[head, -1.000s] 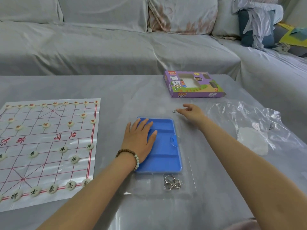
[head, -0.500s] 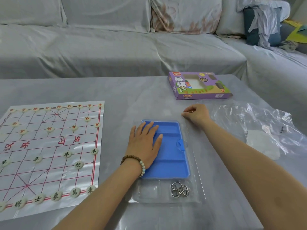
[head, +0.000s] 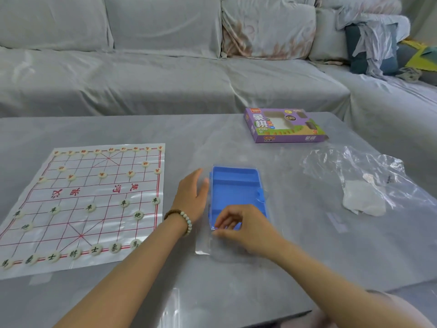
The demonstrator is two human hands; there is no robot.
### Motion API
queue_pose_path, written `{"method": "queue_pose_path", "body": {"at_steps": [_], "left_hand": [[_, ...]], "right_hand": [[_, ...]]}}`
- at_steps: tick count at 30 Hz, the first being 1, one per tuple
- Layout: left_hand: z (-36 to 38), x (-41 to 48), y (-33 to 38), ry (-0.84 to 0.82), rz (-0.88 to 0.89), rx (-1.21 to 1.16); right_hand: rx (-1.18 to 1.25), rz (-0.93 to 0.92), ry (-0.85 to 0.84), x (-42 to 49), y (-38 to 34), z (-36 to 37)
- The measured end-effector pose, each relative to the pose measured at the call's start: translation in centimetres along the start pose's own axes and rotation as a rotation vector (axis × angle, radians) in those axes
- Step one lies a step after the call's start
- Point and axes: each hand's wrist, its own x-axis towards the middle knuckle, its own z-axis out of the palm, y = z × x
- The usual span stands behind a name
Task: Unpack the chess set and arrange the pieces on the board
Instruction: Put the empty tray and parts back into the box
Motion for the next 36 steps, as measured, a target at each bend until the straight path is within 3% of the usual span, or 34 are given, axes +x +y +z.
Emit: {"method": "queue_pose_path", "body": {"at_steps": [3, 7, 9, 13, 19, 26, 29, 33, 36], "left_hand": [[-1.0, -1.3, -1.4, -0.022, -0.041, 0.036], [-0.8, -2.3, -2.3, -0.028, -0.039, 0.166], [-0.1, -2.8, -1.8, -0.075, -0.058, 0.204], [1.4, -2.8, -1.1, -0.186, -0.196, 0.266], [3.0, -2.1, 1.0, -0.149, -0.187, -0.181], [6.1, 2.5, 5.1, -0.149, -0.159, -0.399], [7.2, 6.3, 7.5, -0.219, -0.078, -0.308], [9.6, 12.1, 8.6, -0.194, 0.029, -0.091], [12.0, 16.9, 8.2, -0.191, 0.193, 0.176]], "right_hand": [[-0.096, -0.034, -0.014, 0.2, 0.1, 0.2], [0.009, 0.046, 0.384, 1.6, 2.7, -2.7], [-0.002, 0.19, 0.505, 2.1, 4.5, -4.3], [0.074, 0.447, 0.379, 2.0, 6.6, -5.3], [0.381, 0.36, 0.326, 1.5, 7.8, -5.6], [0.631, 0.339, 0.408, 2.5, 9.1, -11.0], [0.581, 0.306, 0.534, 2.7, 8.8, -15.5], [0.619, 0.298, 0.681, 1.6, 10.3, -19.5], [0.615, 0.322, 0.725, 0.5, 12.1, -20.5]]}}
